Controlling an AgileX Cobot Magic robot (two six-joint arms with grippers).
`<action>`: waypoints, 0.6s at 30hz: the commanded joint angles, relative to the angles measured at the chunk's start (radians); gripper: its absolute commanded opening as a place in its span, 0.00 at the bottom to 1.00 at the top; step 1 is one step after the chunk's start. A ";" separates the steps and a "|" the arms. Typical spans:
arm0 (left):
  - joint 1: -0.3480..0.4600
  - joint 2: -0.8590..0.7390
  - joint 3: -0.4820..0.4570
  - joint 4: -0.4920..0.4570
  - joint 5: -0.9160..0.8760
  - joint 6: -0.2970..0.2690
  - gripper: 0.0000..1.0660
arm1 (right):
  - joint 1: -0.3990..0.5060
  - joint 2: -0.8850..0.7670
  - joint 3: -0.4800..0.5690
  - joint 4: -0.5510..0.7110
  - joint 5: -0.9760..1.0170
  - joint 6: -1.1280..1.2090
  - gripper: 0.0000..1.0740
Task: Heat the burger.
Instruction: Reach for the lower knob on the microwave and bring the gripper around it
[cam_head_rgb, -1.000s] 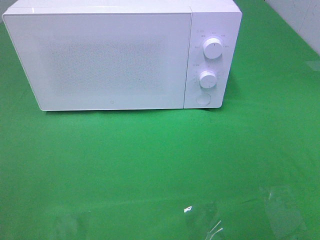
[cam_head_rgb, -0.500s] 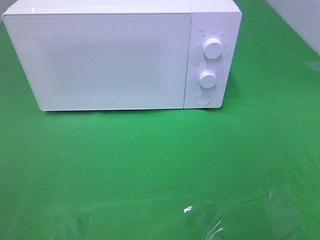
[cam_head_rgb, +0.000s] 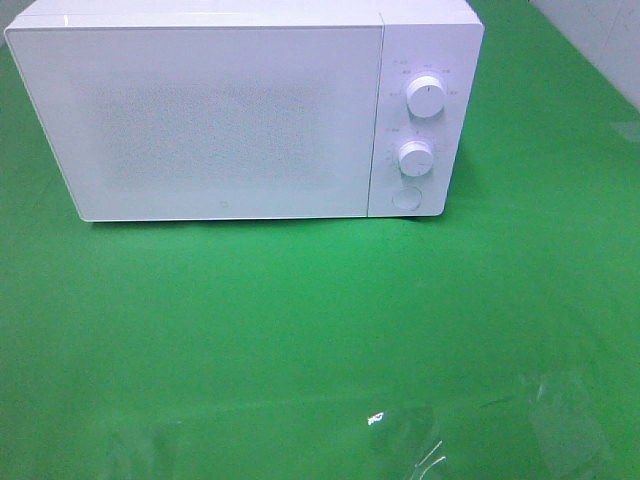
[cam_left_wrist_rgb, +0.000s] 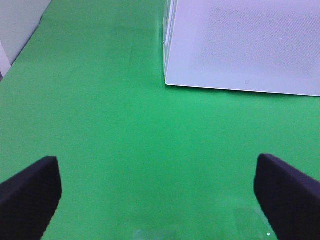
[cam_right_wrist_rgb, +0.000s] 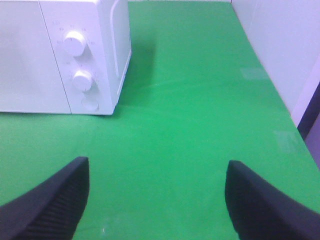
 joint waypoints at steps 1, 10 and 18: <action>0.001 -0.025 0.002 0.002 -0.007 -0.002 0.92 | -0.003 -0.007 0.010 -0.001 -0.081 0.008 0.66; 0.001 -0.025 0.002 0.002 -0.007 -0.002 0.92 | -0.003 0.061 0.086 -0.001 -0.227 0.009 0.66; 0.001 -0.025 0.002 0.002 -0.007 -0.002 0.92 | -0.003 0.088 0.202 0.000 -0.408 0.009 0.66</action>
